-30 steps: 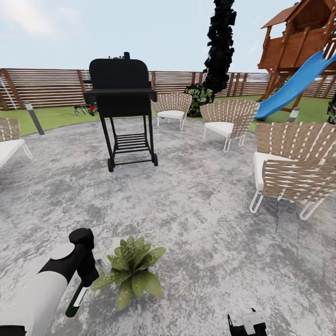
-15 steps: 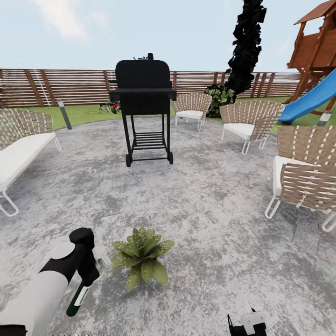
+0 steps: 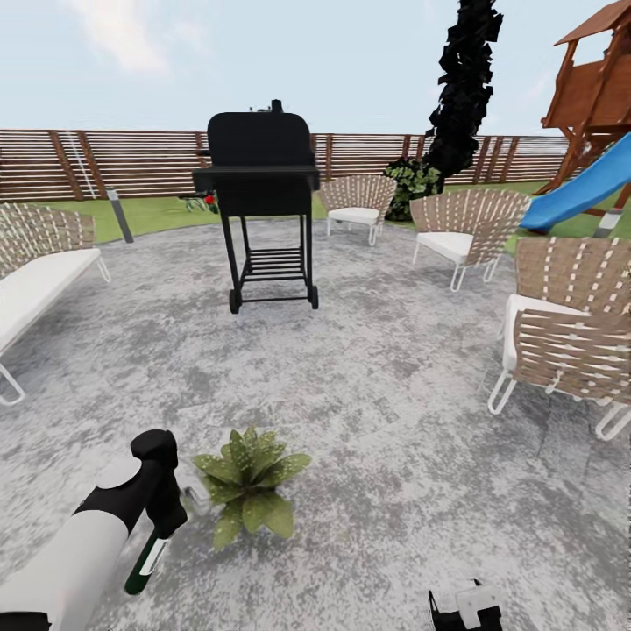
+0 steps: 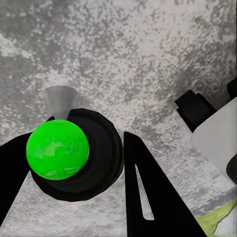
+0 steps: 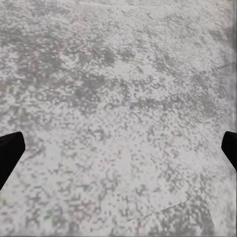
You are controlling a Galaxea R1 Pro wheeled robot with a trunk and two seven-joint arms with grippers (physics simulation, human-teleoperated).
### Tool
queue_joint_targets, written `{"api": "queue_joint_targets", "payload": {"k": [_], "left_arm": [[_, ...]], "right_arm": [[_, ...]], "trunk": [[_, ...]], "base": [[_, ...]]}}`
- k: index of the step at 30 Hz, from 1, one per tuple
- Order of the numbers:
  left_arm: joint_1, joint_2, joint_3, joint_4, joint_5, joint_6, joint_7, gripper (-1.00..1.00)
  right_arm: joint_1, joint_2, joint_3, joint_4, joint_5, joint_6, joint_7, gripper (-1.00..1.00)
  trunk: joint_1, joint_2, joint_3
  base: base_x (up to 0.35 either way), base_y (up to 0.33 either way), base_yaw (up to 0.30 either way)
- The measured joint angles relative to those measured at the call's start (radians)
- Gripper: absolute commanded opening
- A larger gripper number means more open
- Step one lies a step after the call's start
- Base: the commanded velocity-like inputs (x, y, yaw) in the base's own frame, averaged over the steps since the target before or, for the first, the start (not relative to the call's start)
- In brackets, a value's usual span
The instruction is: Pick up the pesticide atomizer in the garden and spray insectifuge to fully cover both potted plants in the garden.
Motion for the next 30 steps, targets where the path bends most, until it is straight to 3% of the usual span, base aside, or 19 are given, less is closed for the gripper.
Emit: {"api": "queue_joint_targets", "payload": {"k": [5, 7, 10, 13, 19, 30], "left_arm": [[0.004, 0.001, 0.004, 0.007, 0.001, 0.000, 0.000, -1.00], [0.005, 0.001, 0.023, 0.011, 0.003, 0.000, 0.004, -1.00], [0.008, -0.001, 0.055, 0.016, 0.016, 0.000, 0.065, -1.00], [0.008, -0.002, 0.059, 0.042, 0.055, 0.000, 0.085, -1.00], [0.009, -0.003, 0.059, 0.068, 0.090, 0.000, 0.126, -1.00], [0.009, -0.003, 0.059, 0.167, 0.098, 0.000, 0.197, -1.00]], "right_arm": [[0.000, 0.000, 0.000, 0.000, 0.000, 0.000, 0.000, 1.00], [0.000, 0.000, 0.000, 0.000, 0.000, 0.000, 0.000, 1.00], [0.000, 0.001, 0.000, -0.001, 0.000, 0.000, 0.000, 1.00], [0.000, 0.002, 0.000, -0.001, 0.000, 0.000, 0.000, 1.00], [0.000, 0.002, 0.000, 0.000, 0.000, 0.000, 0.001, 1.00], [0.000, 0.002, 0.000, -0.001, -0.001, 0.000, 0.000, 1.00]], "trunk": [[0.000, 0.000, 0.000], [0.000, 0.000, 0.000], [0.000, 0.000, 0.000], [0.000, 0.000, 0.000], [0.000, 0.000, 0.000], [0.000, 0.000, 0.000]], "base": [[-0.007, -0.272, 0.235], [0.000, -0.272, 0.276], [0.000, -0.272, 0.278], [0.033, -0.272, 0.278], [0.139, -0.250, 0.227], [0.030, -0.027, 0.012]]}}
